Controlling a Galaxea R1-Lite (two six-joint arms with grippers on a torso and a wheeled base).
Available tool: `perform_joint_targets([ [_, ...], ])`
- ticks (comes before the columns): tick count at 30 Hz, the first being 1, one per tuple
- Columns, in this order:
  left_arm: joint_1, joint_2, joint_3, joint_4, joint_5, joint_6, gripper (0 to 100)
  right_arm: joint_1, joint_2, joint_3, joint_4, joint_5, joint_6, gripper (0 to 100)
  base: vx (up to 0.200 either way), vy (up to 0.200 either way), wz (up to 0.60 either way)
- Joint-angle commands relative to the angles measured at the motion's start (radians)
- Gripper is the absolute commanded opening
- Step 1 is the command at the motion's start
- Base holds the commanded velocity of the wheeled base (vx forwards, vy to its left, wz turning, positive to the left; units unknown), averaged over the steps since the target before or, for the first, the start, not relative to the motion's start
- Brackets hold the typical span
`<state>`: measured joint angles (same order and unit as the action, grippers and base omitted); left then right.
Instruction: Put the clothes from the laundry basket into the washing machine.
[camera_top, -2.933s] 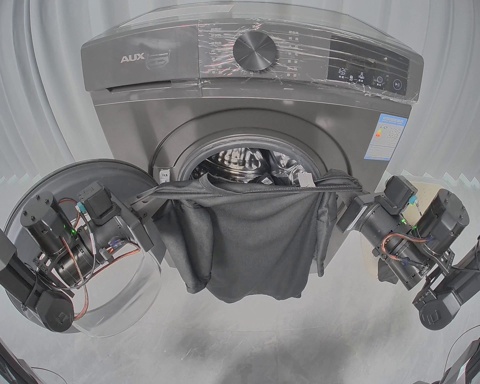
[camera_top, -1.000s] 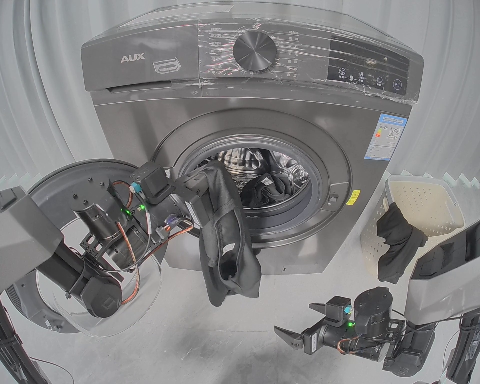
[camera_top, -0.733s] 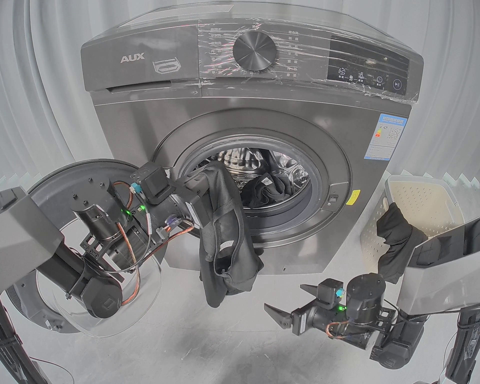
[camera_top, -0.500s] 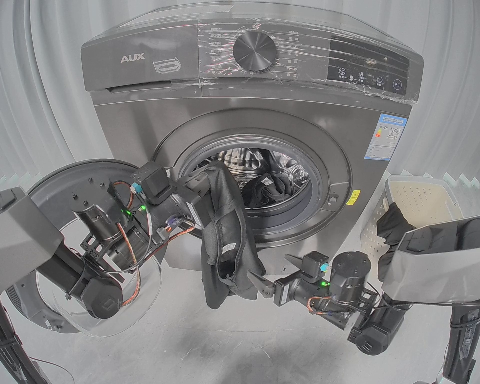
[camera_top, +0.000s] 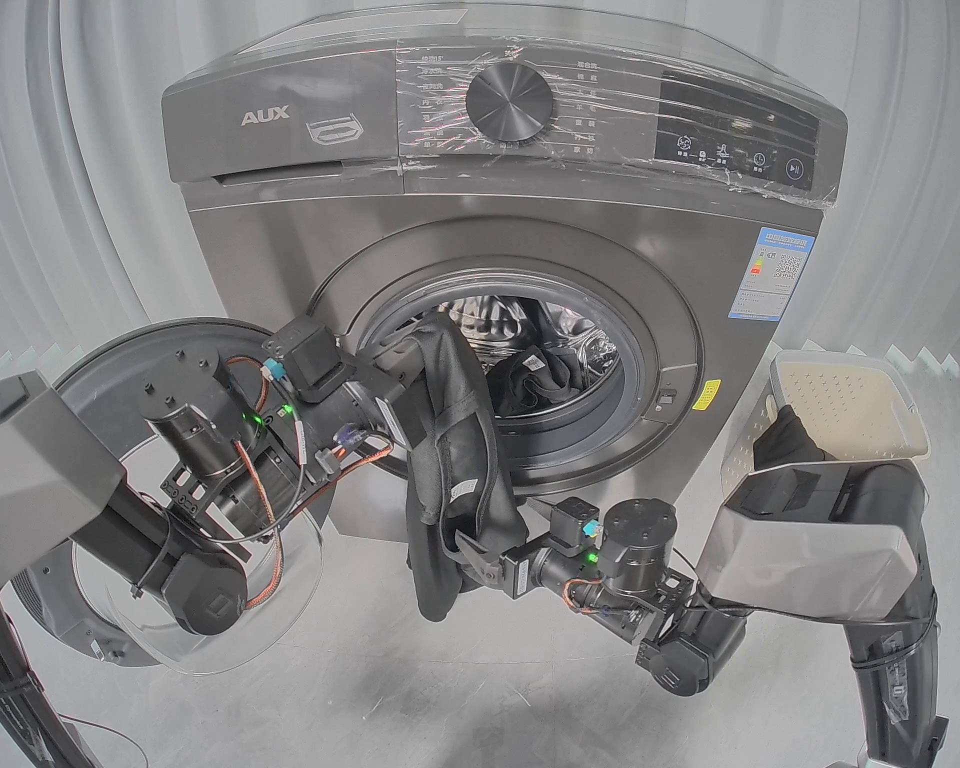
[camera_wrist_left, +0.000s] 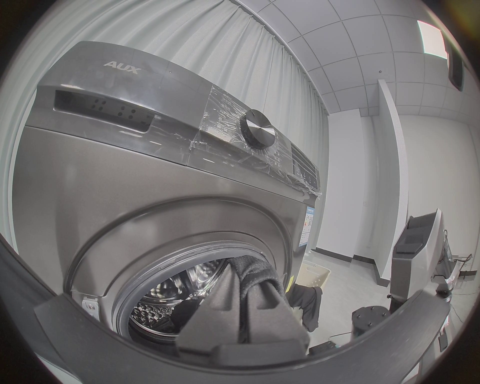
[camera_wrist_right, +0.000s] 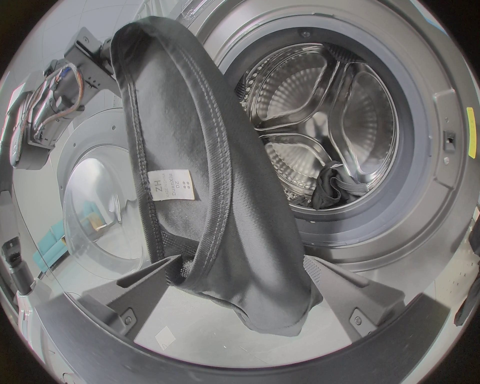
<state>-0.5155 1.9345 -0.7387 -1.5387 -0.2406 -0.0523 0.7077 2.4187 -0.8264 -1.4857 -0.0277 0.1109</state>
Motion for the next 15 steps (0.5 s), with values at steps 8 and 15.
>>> perform_joint_targets([
  [8, -0.021, -0.006, -0.001, 0.002, 0.0, -0.001, 0, 0.023, 0.126, -0.198, 0.053, 0.0, -0.011, 100, 0.0, 0.0, 0.0],
  [15, -0.032, -0.008, 0.004, -0.001, 0.0, -0.001, 0, 0.021, 0.194, -0.323, 0.059, -0.014, -0.011, 100, 0.0, 0.0, 0.0],
])
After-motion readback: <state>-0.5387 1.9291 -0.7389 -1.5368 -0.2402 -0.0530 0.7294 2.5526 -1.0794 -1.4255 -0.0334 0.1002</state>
